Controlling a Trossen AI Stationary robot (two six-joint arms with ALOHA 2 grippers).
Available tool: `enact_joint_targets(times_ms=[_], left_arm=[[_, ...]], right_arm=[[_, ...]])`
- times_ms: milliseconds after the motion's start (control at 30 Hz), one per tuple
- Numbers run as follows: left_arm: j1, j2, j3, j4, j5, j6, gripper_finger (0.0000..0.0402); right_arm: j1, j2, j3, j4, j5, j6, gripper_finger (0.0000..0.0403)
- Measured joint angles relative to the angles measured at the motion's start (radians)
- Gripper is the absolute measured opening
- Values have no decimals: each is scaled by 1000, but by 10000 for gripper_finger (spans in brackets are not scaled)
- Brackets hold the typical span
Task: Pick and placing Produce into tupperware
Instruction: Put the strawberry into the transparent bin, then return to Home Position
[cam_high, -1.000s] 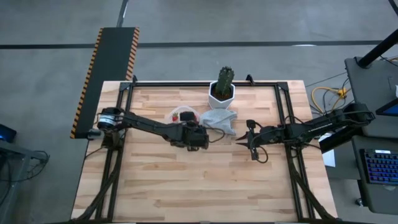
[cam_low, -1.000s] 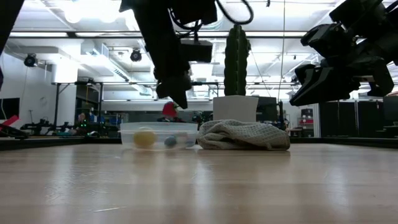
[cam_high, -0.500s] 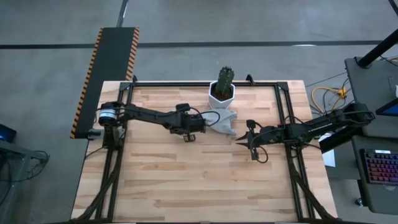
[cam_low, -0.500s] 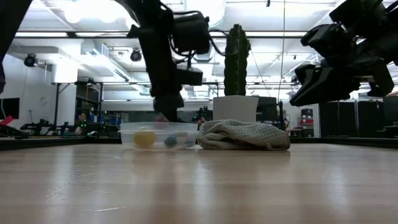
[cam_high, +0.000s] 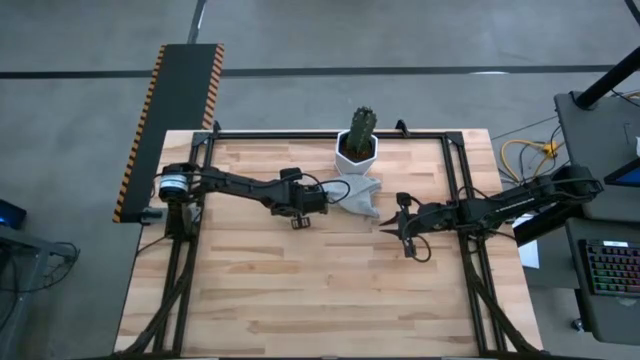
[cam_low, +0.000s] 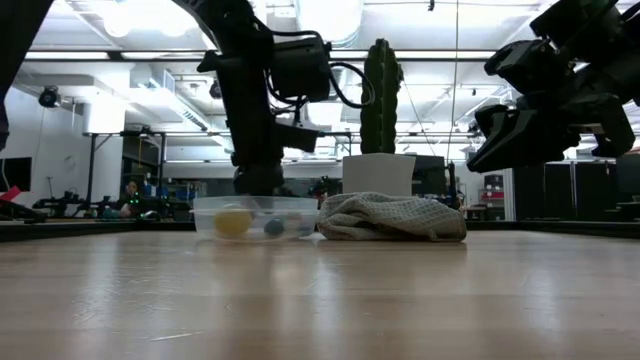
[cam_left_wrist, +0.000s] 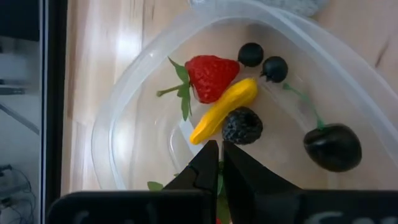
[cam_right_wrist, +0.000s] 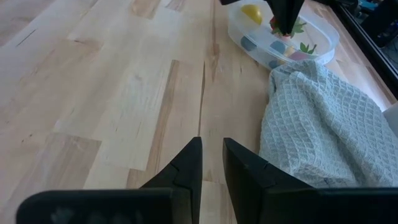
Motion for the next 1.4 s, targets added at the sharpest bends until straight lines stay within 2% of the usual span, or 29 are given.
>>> enact_joint_targets(times_ms=[167,467,533,633,700,867,933,1033,1233,1400], left_arm=[[0,0,1,4,42,4,16],[-5,-2,22,4,44,-2,129],[-14,-15,33,38,44,8,140],[-35,-76,36,180,92,85,144],[-45,-140,31,323,176,144,145],[-52,-325,-41,701,585,172,145],[-61,-392,-85,824,672,148,145],[-86,-489,-151,893,657,132,145],[-160,-626,-246,909,509,142,143],[-219,-749,-249,843,467,219,102]], right_arm=[[0,0,0,0,0,0,57],[0,0,-1,4,2,0,57],[0,0,-1,14,3,-8,57],[0,0,-1,48,2,-25,57],[0,-2,-1,84,2,-24,57],[0,-19,-1,198,1,51,57],[0,-44,-1,234,-1,83,57],[0,-86,3,295,-8,101,56],[1,-204,72,286,-77,78,56],[1,-290,158,180,-83,54,56]])
